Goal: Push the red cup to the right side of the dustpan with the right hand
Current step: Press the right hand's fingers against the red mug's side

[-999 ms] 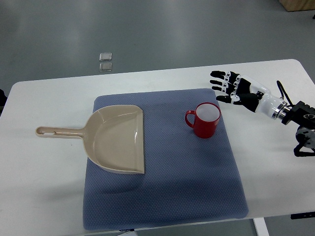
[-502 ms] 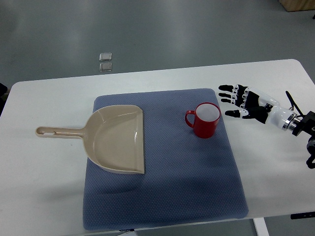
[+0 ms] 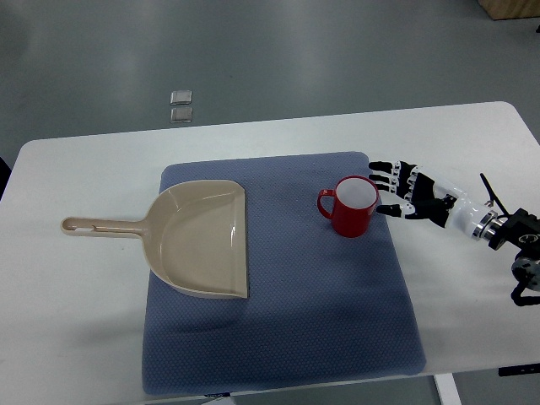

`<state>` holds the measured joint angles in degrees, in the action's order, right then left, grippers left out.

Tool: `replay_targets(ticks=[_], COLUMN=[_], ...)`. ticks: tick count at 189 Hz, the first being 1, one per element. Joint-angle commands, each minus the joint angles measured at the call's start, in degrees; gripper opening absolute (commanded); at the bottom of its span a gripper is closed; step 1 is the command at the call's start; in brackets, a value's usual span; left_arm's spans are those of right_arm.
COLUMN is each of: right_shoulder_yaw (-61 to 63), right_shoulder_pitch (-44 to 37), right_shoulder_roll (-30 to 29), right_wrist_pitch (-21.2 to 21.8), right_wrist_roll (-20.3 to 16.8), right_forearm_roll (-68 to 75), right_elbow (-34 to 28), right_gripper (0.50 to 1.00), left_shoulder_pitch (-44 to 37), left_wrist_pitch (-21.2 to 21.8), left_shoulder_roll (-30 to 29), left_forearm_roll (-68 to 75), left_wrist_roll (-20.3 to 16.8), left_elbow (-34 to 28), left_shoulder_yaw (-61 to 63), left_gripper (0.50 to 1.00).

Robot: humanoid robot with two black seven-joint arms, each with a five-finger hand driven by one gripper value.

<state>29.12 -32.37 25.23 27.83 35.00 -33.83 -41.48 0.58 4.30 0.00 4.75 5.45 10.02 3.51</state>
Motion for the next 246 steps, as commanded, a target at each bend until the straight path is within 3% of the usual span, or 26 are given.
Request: replay_targets(ticks=[1,246], right_shoulder_yaw=[0.1,0.0], right_shoulder_pitch=[0.6,0.7], right_shoulder_roll=[-0.6,-8.2], right_wrist_pitch=[-0.8,-6.2], right_wrist_roll=[0.0,0.0], right_forearm_roll=[0.0,-0.5], right_elbow=[0.0,0.0], right_gripper=[0.934,0.934], left_shoulder_pitch=[0.0,-0.1], left_wrist_pitch=[0.0,0.0], left_shoulder_roll=[0.0,0.0], left_forearm_roll=[0.0,0.0], left_wrist_roll=[0.0,0.0], left_elbow=[0.0,0.0], left_shoulder_yaw=[0.0,-0.1], left_gripper=[1.000,1.000])
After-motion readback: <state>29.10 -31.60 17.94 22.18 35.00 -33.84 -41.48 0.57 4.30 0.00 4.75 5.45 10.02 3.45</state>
